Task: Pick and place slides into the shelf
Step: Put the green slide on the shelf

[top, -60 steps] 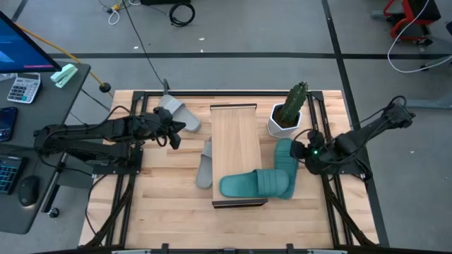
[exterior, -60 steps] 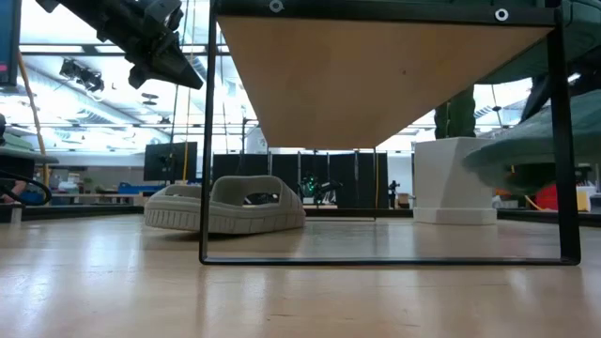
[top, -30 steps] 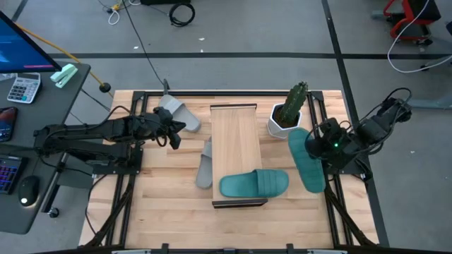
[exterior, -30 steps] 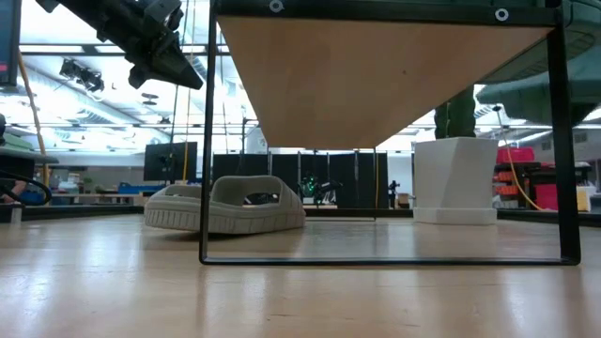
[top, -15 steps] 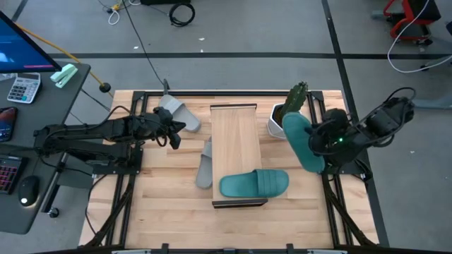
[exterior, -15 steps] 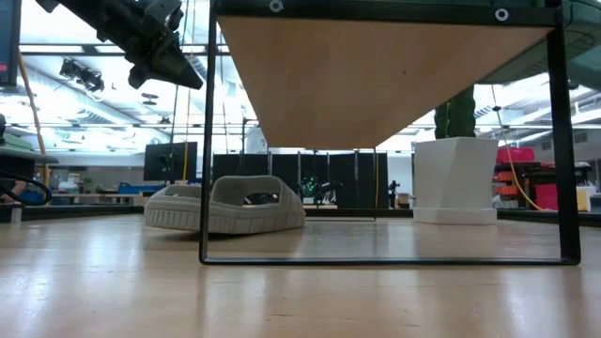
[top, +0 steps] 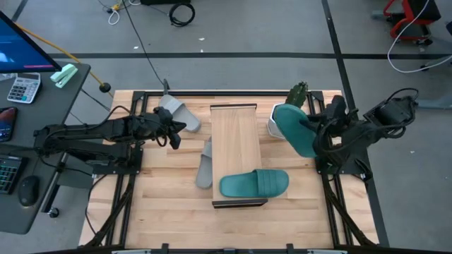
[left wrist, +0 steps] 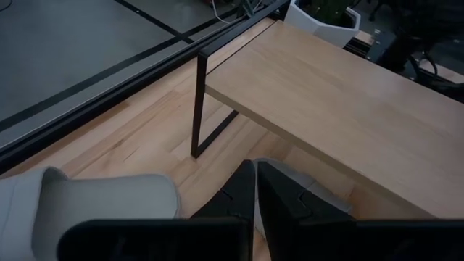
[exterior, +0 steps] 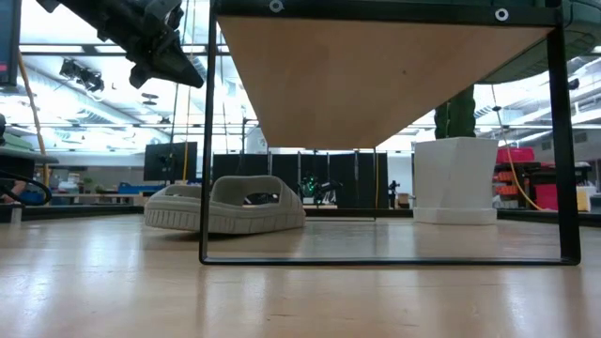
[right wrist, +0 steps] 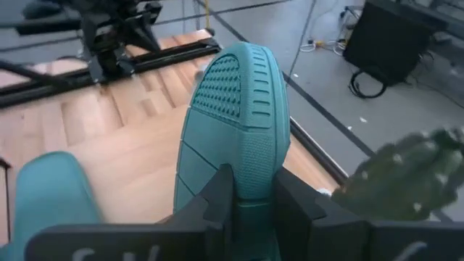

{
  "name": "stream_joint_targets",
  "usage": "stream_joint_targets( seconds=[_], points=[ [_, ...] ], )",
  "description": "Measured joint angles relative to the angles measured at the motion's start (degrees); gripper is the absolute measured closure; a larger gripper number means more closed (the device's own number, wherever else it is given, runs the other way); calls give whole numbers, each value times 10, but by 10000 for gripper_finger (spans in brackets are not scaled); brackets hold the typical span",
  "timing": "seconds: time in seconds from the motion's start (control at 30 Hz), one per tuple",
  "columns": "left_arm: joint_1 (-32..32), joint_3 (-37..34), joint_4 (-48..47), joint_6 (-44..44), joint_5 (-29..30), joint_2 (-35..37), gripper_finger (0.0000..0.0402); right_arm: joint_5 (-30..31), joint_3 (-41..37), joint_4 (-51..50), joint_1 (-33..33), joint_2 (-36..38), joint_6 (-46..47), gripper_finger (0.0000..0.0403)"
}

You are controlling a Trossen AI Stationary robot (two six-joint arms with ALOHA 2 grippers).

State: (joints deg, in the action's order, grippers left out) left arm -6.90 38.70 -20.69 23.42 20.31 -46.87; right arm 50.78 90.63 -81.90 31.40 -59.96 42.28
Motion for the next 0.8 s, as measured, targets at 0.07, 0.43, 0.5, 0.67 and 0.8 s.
stream_joint_targets(
  seconds=[0.07,0.43,0.5,0.67,0.8],
  points=[
    [0,0,2,0,0,0,378,-17,13,20,-11,-9,-38,334],
    [0,0,61,-12,-1,0,378,-150,60,181,-139,-51,-283,334],
    [0,0,77,-19,0,0,378,-174,61,225,-168,-57,-320,334],
    [0,0,114,-39,0,0,366,-259,61,346,-235,-76,-383,334],
    [0,0,151,-46,0,0,353,-340,61,444,-279,-94,-428,334]
  ],
)
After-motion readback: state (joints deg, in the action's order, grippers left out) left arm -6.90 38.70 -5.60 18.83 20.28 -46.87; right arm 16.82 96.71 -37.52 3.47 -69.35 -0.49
